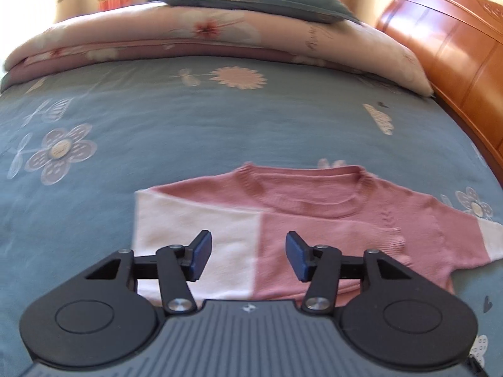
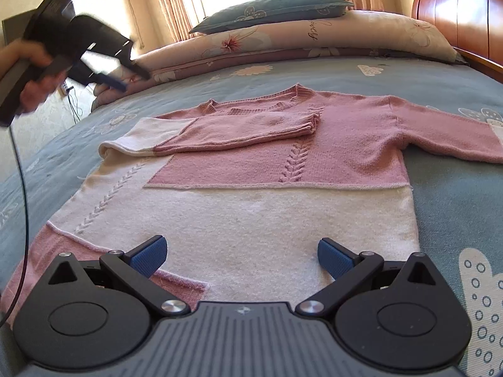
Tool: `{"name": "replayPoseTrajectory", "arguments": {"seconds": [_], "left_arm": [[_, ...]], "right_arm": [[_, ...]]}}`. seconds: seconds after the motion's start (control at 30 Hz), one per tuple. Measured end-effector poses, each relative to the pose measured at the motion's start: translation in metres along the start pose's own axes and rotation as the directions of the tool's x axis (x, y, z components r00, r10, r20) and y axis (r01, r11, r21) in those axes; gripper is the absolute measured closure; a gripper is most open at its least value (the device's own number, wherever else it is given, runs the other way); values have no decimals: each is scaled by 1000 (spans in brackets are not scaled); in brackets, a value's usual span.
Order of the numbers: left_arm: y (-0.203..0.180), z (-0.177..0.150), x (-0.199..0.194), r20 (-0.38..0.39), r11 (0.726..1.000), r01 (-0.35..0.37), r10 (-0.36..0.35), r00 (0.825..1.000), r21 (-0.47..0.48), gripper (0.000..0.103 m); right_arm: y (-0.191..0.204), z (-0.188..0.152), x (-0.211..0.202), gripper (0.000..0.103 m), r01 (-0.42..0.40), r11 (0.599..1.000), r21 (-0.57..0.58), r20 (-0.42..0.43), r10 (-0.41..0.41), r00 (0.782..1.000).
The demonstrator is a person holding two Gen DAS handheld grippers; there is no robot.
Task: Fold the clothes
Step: 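Pull the open left gripper back from the folded sleeve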
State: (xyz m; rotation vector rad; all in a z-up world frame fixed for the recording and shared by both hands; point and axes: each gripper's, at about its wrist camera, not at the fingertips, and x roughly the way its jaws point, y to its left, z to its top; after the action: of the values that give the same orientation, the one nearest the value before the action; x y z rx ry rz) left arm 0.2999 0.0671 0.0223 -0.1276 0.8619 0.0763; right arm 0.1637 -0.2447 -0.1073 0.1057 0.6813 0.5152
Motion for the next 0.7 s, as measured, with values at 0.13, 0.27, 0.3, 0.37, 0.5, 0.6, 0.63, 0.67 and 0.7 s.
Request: {"name": "replayPoseTrajectory", "arguments": {"seconds": [0.13,0.27,0.3,0.37,0.5,0.6,0.63,0.67,0.7], "left_arm": [[42,-24,-4,-2,997,-47,47,999,-58,49],[75,-56,0,-1,993,-47,47,999,-106,48],[81,-64,2,-2,993,-42,42,999,-114,47],[89,-77,8,6,992,-20,21,1000,-125,47],[97,-90,24,50,989,9,-2,999,-147,47],[98,-96,36,90,988,9,5,996,-154,47],[98,-98,38,113,987,-1,19,993,-158,47],[99,-99,38,141,986,-4,28,990,-170,47],[102,-100,39,171,983,8,23,985,-183,47]], "right_arm": [[-9,2,0,0,-45,997,63,15,44,999],[-18,7,2,0,-80,987,138,23,77,997],[-20,9,2,0,-83,985,154,23,81,996],[-22,12,2,0,-77,979,190,14,76,997],[-18,20,-1,0,-22,981,193,1,23,1000],[-13,25,-4,0,29,984,177,-7,-28,1000],[-11,27,-6,0,43,985,166,-5,-43,999],[-8,29,-8,0,55,987,154,-2,-55,998],[-5,31,-10,0,64,988,143,-1,-64,998]]}}
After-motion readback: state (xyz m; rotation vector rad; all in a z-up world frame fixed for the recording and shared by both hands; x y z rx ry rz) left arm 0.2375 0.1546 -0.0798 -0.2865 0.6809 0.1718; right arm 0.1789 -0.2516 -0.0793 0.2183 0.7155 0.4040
